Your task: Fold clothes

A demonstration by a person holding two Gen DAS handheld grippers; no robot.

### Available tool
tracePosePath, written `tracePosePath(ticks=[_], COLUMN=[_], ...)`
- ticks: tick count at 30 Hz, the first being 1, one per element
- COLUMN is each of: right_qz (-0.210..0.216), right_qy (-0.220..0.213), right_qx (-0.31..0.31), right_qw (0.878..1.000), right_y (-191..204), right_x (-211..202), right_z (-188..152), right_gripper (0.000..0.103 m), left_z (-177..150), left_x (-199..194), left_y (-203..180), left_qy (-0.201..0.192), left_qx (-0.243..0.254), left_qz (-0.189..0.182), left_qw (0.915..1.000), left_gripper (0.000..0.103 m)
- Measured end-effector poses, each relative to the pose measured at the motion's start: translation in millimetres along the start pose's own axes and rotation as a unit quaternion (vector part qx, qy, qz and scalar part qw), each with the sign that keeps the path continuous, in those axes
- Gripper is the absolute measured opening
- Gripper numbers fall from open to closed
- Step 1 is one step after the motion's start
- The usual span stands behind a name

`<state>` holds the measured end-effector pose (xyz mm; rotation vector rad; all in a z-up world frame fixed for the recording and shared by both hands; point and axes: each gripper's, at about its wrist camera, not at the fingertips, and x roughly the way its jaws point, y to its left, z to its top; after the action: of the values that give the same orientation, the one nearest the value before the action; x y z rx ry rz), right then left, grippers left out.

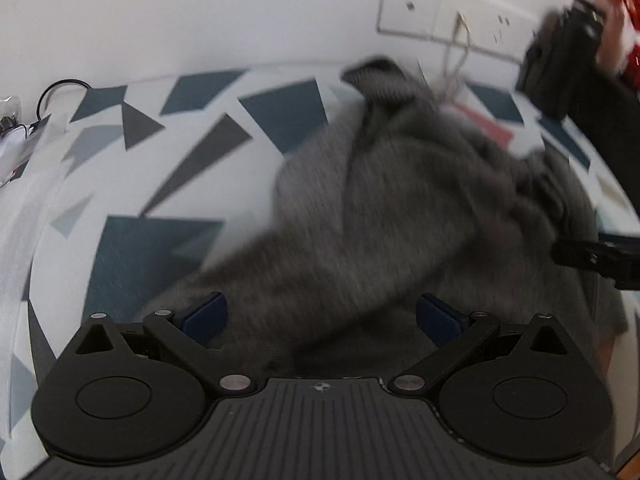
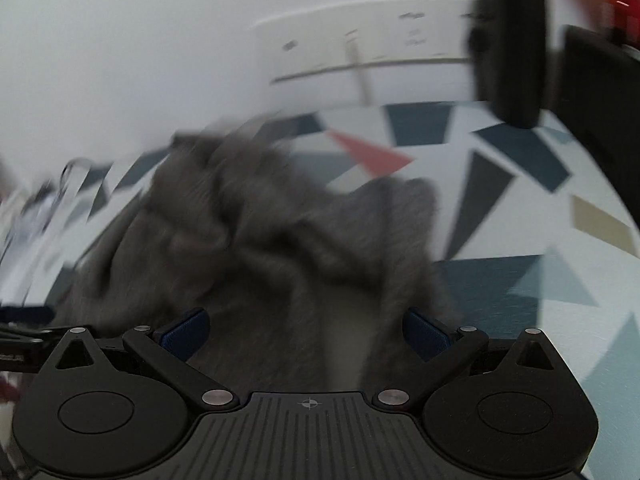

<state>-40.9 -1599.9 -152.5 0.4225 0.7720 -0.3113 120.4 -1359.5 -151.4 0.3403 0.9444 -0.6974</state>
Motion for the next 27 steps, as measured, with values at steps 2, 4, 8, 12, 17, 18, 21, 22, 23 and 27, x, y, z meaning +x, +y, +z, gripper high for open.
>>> tracePosePath(ticks=[2,4,8,12,17,18,21,22,23,27], right_qz=[-0.003,-0.018,-0.047,-0.077,-0.1,-0.104,-0.114,-0.116,-0.119,-0.124], right_qy=[0.014,0.028,0.035,0.041,0.032,0.032,0.029,0.029,0.028,0.025], right_qx=[-0.021,-0.035,-0.061,-0.08,-0.059,-0.055,-0.043,-0.04,-0.038,-0.032], right_qw=[1.0,0.999,0.996,0.993,0.993,0.993,0.992,0.992,0.992,0.991], right_y=[11.6,20.5,34.1,44.0,48.2,48.5,49.5,50.0,50.3,48.9], right_x=[9.4,21.0,30.7,34.0,33.9,34.1,34.7,34.8,34.5,35.7], right_z=[0.2,-2.0,-7.9,-14.2,-17.0,-16.6,-15.8,-15.8,-16.4,-16.4], right_gripper=[0.102,0.102,0.102,0.102,0.102,0.102,0.102,0.102,0.102,0.102], left_z=[-6.1,-10.6,-14.0,-14.1,-18.9,-20.9,-24.6,-24.6,-24.1,-23.3], left_x=[2.7,10.2,17.4,19.9,21.2,21.2,22.1,22.8,23.6,24.3], left_y=[-3.4,-3.6,0.7,5.3,7.7,7.7,7.3,7.2,7.4,8.4], left_qy=[0.013,0.022,0.013,-0.001,-0.033,-0.043,-0.066,-0.07,-0.073,-0.08], left_qx=[0.015,0.028,0.037,0.048,0.064,0.065,0.066,0.065,0.065,0.07], left_qz=[0.004,0.009,0.003,-0.013,-0.028,-0.029,-0.03,-0.03,-0.03,-0.035], left_qw=[0.9998,0.9993,0.9992,0.9988,0.997,0.9965,0.9952,0.9949,0.9947,0.9936], left_gripper=[0.102,0.102,0.103,0.103,0.103,0.103,0.103,0.103,0.103,0.103])
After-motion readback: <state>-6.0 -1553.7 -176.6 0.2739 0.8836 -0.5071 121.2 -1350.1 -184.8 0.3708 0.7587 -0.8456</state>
